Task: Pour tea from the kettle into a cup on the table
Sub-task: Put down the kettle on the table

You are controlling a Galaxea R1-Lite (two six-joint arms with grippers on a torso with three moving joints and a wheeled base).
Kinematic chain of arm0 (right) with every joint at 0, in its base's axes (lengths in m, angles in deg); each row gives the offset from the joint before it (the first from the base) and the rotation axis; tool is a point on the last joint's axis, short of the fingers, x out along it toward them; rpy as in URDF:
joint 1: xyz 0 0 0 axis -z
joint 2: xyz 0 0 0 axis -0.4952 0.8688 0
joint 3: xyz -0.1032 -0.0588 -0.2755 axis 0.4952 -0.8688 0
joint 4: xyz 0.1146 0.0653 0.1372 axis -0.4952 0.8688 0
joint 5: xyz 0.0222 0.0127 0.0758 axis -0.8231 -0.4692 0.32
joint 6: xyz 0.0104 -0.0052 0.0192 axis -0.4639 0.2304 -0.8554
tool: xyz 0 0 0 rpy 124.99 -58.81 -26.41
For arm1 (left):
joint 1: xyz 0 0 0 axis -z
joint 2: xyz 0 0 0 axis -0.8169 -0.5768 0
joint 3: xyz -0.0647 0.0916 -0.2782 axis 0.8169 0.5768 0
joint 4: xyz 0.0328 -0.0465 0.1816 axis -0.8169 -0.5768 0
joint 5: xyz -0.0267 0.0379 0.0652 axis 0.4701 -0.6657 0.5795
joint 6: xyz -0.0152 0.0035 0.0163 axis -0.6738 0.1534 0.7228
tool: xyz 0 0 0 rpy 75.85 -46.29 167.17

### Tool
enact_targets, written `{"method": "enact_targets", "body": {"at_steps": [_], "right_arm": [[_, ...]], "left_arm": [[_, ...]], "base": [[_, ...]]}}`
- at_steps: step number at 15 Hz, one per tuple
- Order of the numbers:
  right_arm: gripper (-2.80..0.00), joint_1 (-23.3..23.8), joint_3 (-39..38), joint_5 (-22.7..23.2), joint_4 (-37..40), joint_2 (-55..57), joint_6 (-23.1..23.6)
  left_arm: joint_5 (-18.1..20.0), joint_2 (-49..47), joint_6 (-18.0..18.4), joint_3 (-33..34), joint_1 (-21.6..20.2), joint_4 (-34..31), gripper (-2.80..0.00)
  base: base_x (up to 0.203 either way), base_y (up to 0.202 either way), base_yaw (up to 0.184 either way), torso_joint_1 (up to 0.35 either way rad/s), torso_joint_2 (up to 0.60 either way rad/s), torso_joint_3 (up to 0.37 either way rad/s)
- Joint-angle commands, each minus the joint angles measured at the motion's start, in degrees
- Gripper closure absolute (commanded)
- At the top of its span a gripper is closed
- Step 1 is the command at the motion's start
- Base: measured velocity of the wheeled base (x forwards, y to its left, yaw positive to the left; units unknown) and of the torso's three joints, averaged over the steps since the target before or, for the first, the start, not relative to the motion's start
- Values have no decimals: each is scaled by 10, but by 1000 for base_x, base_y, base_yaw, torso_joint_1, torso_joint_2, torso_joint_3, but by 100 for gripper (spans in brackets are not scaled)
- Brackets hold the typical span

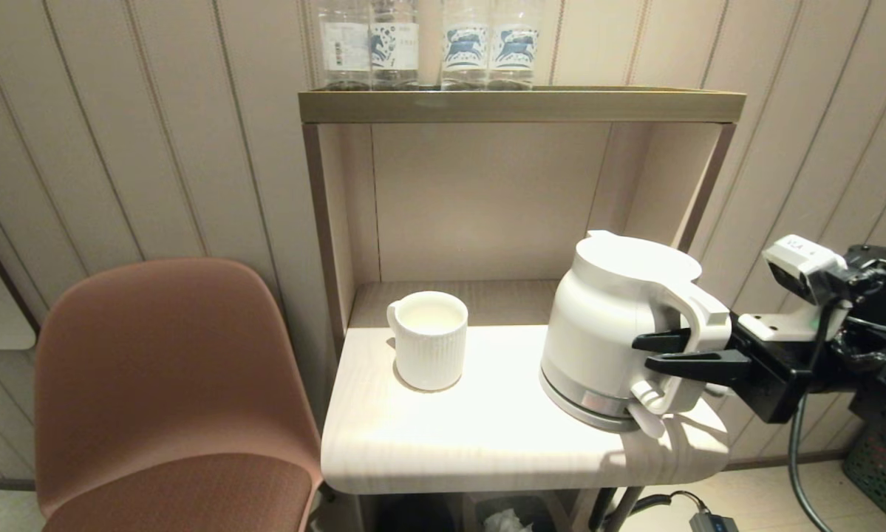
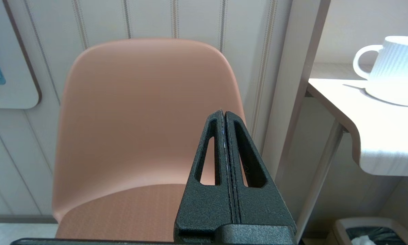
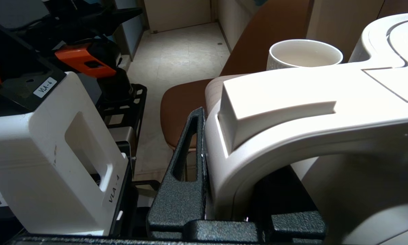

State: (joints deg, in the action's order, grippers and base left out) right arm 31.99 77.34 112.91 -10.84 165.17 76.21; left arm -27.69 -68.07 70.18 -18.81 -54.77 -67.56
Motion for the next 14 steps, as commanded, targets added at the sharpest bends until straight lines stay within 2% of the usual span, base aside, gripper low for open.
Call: {"method": "enact_targets", "body": {"at_steps": [1, 4, 14], "right_arm": [[0, 0, -5, 25, -2, 20, 0], [0, -4, -19, 25, -1, 32, 0], [0, 0, 36, 25, 3, 67, -5]], "left_arm": [[0, 0, 0, 0, 0, 1, 0], [0, 0, -1, 0, 0, 1, 0], [0, 0, 0, 0, 0, 1, 0]], "base": [[0, 0, 0, 0, 0, 0], [0, 0, 0, 0, 0, 0], [0, 0, 0, 0, 0, 0]]}}
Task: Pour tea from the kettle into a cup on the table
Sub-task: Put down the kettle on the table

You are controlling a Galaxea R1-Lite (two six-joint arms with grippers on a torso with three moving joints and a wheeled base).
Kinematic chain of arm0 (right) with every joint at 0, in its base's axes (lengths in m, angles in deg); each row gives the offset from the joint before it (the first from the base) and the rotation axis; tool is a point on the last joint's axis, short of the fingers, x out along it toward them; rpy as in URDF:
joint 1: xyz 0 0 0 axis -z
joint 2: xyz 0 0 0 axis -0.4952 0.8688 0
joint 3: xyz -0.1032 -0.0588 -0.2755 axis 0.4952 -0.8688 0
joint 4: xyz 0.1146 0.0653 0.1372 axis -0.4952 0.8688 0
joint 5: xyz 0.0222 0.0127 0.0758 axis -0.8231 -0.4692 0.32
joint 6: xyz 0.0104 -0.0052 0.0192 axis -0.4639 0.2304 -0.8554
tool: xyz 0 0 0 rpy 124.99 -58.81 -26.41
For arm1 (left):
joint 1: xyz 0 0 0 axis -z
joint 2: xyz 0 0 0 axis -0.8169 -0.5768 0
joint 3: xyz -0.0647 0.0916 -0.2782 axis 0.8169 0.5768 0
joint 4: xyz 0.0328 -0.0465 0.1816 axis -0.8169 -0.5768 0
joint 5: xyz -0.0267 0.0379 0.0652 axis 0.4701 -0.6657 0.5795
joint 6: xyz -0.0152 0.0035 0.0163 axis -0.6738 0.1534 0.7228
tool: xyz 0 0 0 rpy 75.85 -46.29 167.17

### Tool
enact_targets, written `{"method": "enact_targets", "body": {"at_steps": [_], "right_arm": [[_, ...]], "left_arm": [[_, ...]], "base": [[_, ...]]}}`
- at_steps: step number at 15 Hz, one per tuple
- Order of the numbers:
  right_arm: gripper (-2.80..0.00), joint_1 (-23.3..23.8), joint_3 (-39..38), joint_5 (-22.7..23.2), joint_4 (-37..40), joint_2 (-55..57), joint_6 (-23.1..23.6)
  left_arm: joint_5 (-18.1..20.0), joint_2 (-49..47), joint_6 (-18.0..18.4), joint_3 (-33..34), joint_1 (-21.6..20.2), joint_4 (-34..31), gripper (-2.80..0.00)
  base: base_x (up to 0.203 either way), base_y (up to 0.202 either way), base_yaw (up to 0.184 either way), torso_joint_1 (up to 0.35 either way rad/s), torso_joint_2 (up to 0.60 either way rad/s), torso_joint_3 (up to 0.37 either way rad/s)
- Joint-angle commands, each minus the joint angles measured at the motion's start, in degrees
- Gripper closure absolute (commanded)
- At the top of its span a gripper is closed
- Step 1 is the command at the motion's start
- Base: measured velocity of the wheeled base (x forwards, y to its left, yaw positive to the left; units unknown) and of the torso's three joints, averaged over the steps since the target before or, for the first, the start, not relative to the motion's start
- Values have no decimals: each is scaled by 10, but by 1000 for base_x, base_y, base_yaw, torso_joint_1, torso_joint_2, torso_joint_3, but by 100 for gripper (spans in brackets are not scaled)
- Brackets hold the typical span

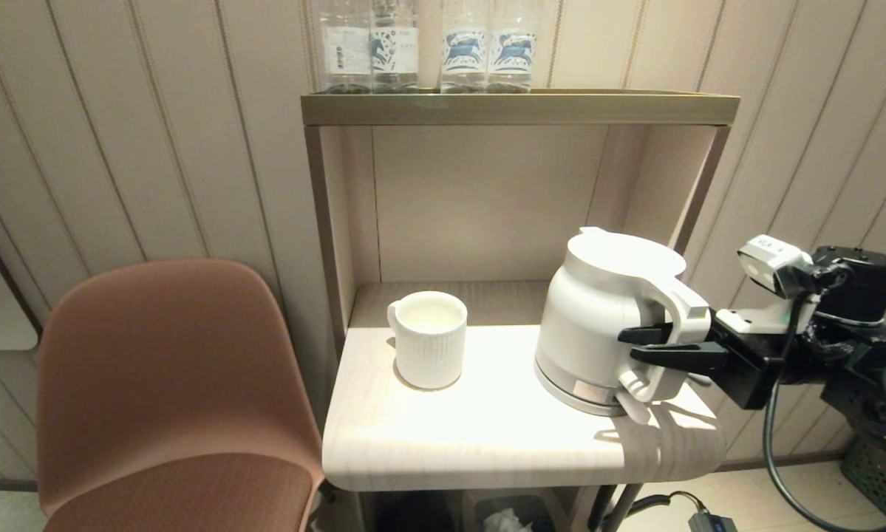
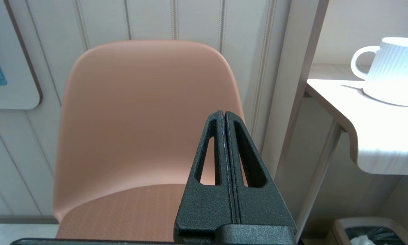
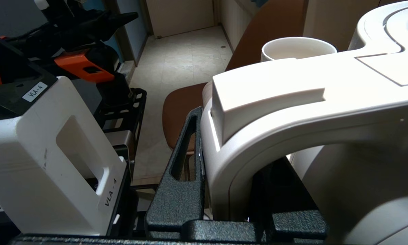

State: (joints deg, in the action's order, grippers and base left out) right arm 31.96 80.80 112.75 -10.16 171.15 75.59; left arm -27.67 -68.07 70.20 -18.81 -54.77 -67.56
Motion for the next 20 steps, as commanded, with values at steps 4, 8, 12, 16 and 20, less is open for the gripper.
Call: {"method": "enact_targets", "body": {"at_steps": [4, 8, 12, 16, 20], "right_arm": [[0, 0, 11, 27, -3, 9, -1], [0, 1, 39, 27, -2, 26, -6], [0, 0, 49, 27, -3, 28, -13], [0, 1, 66, 27, -2, 28, -15], [0, 0, 72, 27, -3, 34, -16]], "left_arm": [[0, 0, 0, 0, 0, 1, 0], [0, 0, 0, 0, 0, 1, 0], [-1, 0, 0, 0, 0, 1, 0], [0, 0, -1, 0, 0, 1, 0], [0, 0, 0, 0, 0, 1, 0]], "base": [[0, 0, 0, 0, 0, 0], [0, 0, 0, 0, 0, 0], [0, 0, 0, 0, 0, 0], [0, 0, 0, 0, 0, 0], [0, 0, 0, 0, 0, 0]]}}
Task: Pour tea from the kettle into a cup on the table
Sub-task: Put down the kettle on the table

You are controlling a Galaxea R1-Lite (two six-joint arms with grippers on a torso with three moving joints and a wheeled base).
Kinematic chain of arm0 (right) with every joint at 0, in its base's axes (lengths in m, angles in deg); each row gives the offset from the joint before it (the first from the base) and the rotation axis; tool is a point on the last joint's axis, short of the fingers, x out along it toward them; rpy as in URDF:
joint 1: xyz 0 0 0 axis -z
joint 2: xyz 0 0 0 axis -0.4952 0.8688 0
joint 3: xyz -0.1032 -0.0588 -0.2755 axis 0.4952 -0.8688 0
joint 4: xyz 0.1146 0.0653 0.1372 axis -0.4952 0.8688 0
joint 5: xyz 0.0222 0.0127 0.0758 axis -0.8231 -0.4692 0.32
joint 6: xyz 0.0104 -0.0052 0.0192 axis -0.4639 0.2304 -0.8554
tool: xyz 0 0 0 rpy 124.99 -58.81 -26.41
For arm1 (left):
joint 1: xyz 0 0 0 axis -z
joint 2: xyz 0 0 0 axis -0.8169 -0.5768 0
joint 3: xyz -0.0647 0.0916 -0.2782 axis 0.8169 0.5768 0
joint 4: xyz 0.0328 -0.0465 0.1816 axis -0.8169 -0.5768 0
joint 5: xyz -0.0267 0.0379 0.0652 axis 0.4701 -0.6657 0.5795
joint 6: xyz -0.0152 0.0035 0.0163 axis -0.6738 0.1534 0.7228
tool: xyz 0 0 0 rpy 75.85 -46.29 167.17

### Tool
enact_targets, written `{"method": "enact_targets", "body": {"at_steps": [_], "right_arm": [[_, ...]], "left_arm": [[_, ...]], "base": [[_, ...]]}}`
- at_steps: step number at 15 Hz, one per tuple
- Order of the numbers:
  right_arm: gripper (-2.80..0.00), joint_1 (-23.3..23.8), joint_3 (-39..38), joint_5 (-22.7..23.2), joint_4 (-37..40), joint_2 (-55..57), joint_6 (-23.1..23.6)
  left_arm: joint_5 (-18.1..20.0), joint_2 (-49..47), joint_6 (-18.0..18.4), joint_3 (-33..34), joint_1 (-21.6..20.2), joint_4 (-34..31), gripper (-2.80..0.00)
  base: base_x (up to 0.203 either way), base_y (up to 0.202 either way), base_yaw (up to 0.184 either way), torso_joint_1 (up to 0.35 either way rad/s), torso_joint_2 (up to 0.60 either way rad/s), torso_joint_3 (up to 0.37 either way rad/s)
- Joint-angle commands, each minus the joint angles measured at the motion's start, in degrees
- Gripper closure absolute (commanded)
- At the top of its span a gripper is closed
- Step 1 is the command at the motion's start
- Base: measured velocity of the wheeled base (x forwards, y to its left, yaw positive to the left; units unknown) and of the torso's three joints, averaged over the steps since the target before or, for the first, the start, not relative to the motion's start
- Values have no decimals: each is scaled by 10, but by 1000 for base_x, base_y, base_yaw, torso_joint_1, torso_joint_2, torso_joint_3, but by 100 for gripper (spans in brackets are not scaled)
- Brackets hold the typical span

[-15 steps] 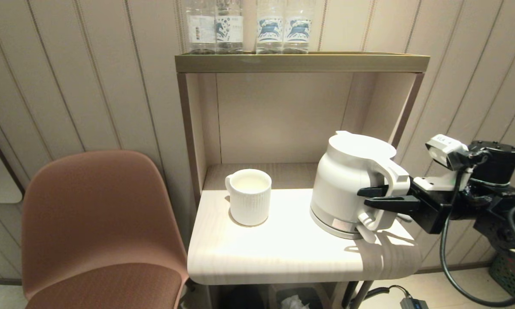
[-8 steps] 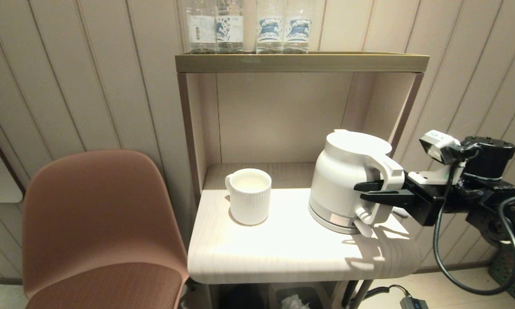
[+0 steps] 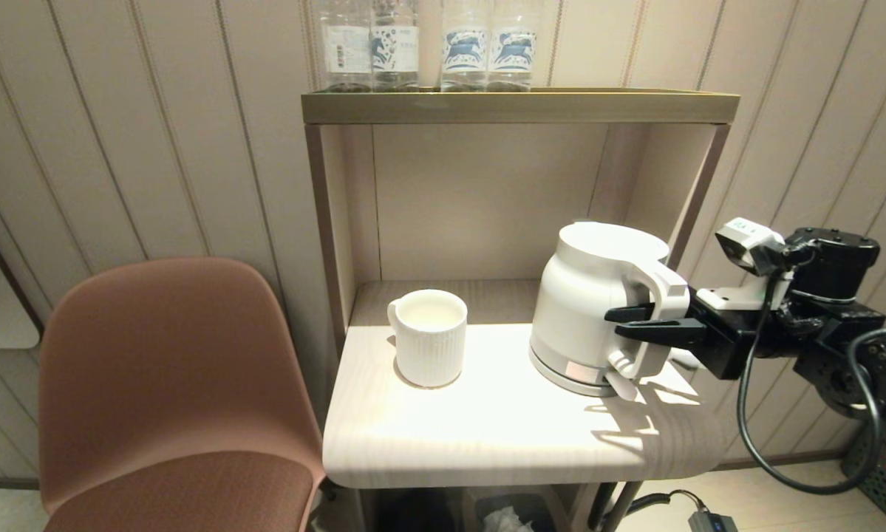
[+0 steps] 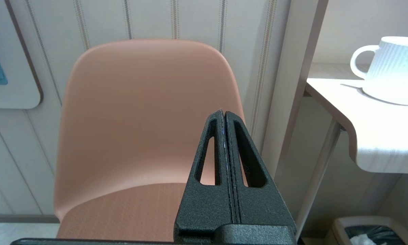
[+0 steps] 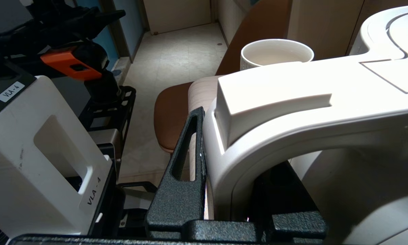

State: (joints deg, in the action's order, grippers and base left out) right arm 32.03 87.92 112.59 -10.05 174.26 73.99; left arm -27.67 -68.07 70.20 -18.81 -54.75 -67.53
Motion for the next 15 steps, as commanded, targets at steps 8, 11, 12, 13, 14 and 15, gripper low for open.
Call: {"method": "enact_targets", "body": {"at_steps": [8, 11, 12, 13, 14, 15], "right_arm": [[0, 0, 11, 28, -3, 14, -1], [0, 2, 18, 28, -3, 27, -1], [0, 2, 21, 28, -3, 31, -1], [0, 2, 20, 28, -3, 28, -1], [0, 2, 15, 28, -3, 24, -1], [0, 3, 11, 28, -3, 21, -1]], "left_arm": [[0, 0, -1, 0, 0, 1, 0], [-1, 0, -1, 0, 0, 1, 0], [0, 0, -1, 0, 0, 1, 0], [0, 0, 0, 0, 0, 1, 0], [0, 0, 0, 0, 0, 1, 0], [0, 0, -1, 0, 0, 1, 0]], "base": [[0, 0, 0, 0, 0, 0], [0, 0, 0, 0, 0, 0], [0, 0, 0, 0, 0, 0], [0, 0, 0, 0, 0, 0], [0, 0, 0, 0, 0, 0], [0, 0, 0, 0, 0, 0]]}}
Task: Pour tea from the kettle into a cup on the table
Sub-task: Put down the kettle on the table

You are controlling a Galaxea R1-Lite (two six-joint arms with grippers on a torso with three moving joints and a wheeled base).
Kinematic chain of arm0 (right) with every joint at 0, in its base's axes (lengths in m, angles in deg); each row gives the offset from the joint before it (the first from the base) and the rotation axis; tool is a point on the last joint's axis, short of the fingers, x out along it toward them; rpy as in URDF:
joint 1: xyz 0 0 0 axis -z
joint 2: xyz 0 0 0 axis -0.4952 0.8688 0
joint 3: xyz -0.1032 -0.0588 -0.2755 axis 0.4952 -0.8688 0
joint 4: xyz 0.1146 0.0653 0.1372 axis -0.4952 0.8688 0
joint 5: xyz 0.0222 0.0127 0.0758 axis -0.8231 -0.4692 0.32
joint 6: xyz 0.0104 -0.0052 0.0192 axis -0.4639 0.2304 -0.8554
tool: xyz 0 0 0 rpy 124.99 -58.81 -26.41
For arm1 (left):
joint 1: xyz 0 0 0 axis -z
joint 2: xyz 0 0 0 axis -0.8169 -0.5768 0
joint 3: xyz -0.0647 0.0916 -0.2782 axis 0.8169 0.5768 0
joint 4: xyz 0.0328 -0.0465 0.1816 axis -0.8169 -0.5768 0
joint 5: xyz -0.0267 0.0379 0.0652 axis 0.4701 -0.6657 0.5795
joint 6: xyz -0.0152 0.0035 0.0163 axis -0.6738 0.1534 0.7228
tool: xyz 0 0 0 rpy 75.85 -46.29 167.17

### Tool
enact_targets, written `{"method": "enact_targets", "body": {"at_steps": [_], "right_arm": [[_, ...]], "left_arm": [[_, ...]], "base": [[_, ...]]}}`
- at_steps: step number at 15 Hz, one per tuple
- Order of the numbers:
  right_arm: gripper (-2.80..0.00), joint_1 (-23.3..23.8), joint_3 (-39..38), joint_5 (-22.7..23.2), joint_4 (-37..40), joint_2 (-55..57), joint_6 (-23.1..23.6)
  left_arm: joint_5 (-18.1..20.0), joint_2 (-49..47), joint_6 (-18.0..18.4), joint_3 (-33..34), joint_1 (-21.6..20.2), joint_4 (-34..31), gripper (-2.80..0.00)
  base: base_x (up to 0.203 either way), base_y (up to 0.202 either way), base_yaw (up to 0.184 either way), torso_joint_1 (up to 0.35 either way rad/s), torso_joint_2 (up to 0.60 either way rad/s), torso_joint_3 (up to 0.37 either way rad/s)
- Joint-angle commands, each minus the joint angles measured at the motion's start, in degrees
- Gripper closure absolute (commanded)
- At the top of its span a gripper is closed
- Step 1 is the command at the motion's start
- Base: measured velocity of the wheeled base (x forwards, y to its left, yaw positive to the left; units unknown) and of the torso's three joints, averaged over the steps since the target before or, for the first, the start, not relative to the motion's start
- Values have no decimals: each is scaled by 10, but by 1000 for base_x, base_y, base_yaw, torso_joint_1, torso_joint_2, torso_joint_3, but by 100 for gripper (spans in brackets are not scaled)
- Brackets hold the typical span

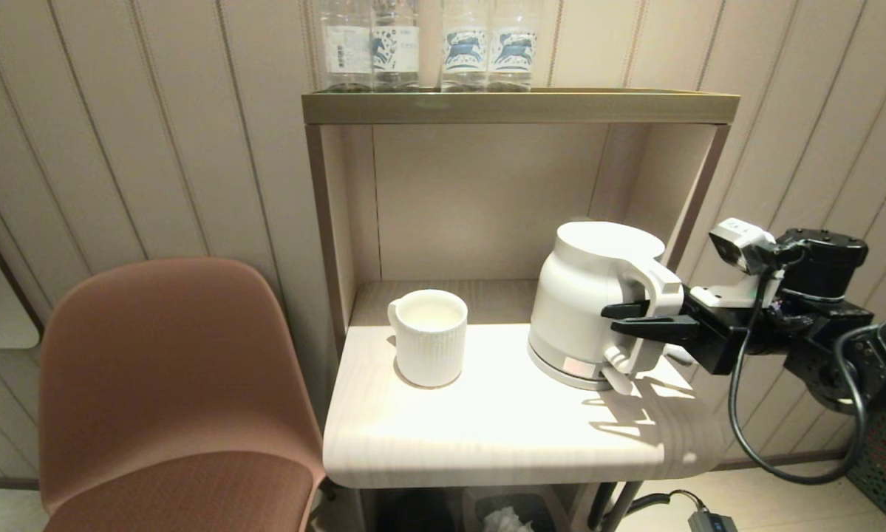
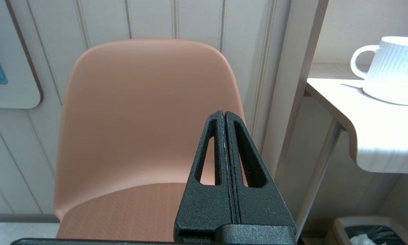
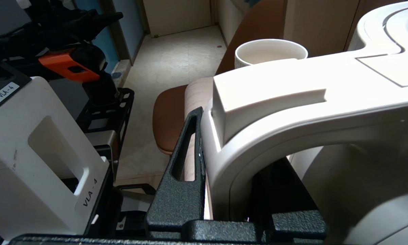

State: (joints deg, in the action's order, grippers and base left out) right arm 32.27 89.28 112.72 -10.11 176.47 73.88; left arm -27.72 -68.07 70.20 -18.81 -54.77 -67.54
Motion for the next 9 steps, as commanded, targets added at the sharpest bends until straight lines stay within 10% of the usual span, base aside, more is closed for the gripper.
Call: {"method": "enact_targets", "body": {"at_steps": [1, 5, 6, 9], "right_arm": [[0, 0, -7, 27, -3, -3, 0], [0, 0, -7, 27, -2, -3, 0], [-280, 0, -5, 27, -2, -3, 0], [-280, 0, 2, 27, -2, -1, -1]], "left_arm": [[0, 0, -1, 0, 0, 1, 0], [-1, 0, 0, 0, 0, 1, 0], [0, 0, 0, 0, 0, 1, 0], [-1, 0, -1, 0, 0, 1, 0]], "base": [[0, 0, 0, 0, 0, 0], [0, 0, 0, 0, 0, 0], [0, 0, 0, 0, 0, 0], [0, 0, 0, 0, 0, 0]]}}
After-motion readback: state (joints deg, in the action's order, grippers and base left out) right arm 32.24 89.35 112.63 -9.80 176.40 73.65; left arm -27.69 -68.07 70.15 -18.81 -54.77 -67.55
